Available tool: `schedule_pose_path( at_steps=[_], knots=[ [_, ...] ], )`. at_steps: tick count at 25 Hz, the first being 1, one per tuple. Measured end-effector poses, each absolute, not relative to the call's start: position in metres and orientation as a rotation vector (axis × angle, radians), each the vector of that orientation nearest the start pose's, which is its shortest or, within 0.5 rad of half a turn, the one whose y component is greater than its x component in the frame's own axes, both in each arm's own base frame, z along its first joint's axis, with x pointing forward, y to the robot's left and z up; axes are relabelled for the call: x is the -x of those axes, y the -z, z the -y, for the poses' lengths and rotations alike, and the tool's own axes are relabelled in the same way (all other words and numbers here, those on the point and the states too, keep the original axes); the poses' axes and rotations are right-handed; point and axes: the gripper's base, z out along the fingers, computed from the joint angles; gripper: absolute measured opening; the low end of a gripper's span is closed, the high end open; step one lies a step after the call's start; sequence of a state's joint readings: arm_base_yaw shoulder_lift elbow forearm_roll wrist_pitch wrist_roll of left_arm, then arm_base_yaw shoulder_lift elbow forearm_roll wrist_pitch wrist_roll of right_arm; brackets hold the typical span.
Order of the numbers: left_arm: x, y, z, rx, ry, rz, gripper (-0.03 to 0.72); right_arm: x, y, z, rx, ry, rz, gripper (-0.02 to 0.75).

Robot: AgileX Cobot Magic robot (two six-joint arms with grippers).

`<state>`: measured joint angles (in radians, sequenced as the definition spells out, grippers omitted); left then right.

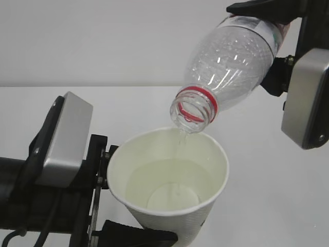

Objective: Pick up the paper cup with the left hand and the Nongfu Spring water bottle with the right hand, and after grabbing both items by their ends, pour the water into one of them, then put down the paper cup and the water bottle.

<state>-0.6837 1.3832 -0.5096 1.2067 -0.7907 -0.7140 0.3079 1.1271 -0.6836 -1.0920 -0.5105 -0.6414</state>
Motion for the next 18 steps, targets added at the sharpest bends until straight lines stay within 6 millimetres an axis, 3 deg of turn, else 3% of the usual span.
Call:
schedule_pose_path(
  at_steps=[18],
  knots=[
    [-0.1476,-0.2165,0.1981,-1.384,0.932,-1.462,0.491,-0.2148,-0.3192,-0.1096,1.589,0.659,-0.624,0.468]
  ],
)
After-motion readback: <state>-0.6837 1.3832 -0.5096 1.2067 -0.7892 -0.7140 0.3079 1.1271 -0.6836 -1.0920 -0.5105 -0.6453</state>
